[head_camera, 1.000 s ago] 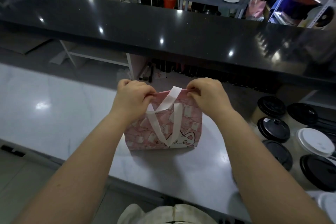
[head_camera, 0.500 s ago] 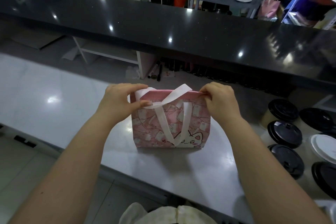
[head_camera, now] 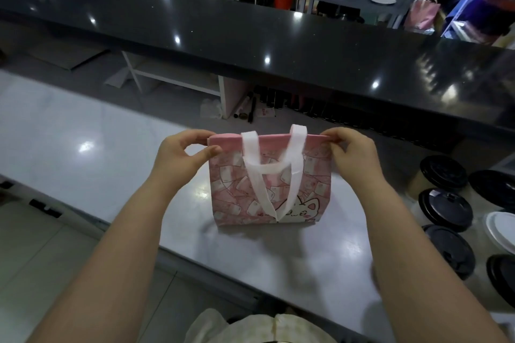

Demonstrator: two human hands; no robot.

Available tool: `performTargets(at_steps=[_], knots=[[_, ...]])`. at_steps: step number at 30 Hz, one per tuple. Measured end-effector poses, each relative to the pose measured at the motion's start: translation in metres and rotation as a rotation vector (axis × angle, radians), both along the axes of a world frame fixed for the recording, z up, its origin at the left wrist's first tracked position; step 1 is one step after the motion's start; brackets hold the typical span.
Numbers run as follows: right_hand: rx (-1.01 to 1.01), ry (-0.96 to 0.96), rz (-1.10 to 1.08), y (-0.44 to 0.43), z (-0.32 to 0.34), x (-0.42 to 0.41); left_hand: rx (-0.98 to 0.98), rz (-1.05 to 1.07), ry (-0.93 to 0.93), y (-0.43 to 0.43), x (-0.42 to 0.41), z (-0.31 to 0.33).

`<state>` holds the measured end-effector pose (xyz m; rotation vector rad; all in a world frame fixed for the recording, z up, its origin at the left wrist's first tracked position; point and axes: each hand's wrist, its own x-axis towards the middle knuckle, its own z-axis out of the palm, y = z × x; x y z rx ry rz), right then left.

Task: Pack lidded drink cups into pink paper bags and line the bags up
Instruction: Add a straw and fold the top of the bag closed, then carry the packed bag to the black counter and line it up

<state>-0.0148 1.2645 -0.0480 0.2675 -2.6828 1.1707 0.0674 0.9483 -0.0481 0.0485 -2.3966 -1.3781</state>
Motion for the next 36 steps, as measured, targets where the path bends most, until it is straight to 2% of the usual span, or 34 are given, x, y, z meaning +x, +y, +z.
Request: performTargets(at_steps=[5, 10, 14, 20, 27, 32, 36], knots=[[-0.022, 0.055, -0.068, -0.007, -0.004, -0.002, -0.022, 0.114, 0.077, 0.009, -0.013, -0.010], [-0.097, 0.135, -0.110, -0.006, -0.021, 0.002, 0.088, 0.196, 0.104, 0.018, -0.014, -0.020], [-0.500, -0.082, -0.040, 0.000, -0.053, 0.027, 0.338, 0.111, 0.020, 0.020, 0.011, -0.047], [-0.730, -0.298, -0.047, 0.011, -0.119, 0.074, 0.512, 0.187, -0.205, 0.038, 0.064, -0.121], [-0.826, -0.322, 0.082, -0.002, -0.105, 0.065, 0.585, 0.266, -0.199, 0.038, 0.055, -0.126], [-0.775, -0.339, -0.136, -0.003, -0.118, 0.082, 0.589, 0.322, -0.223, 0.044, 0.066, -0.134], [-0.796, -0.391, -0.109, -0.018, -0.121, 0.084, 0.605, 0.410, -0.161, 0.045, 0.065, -0.130]])
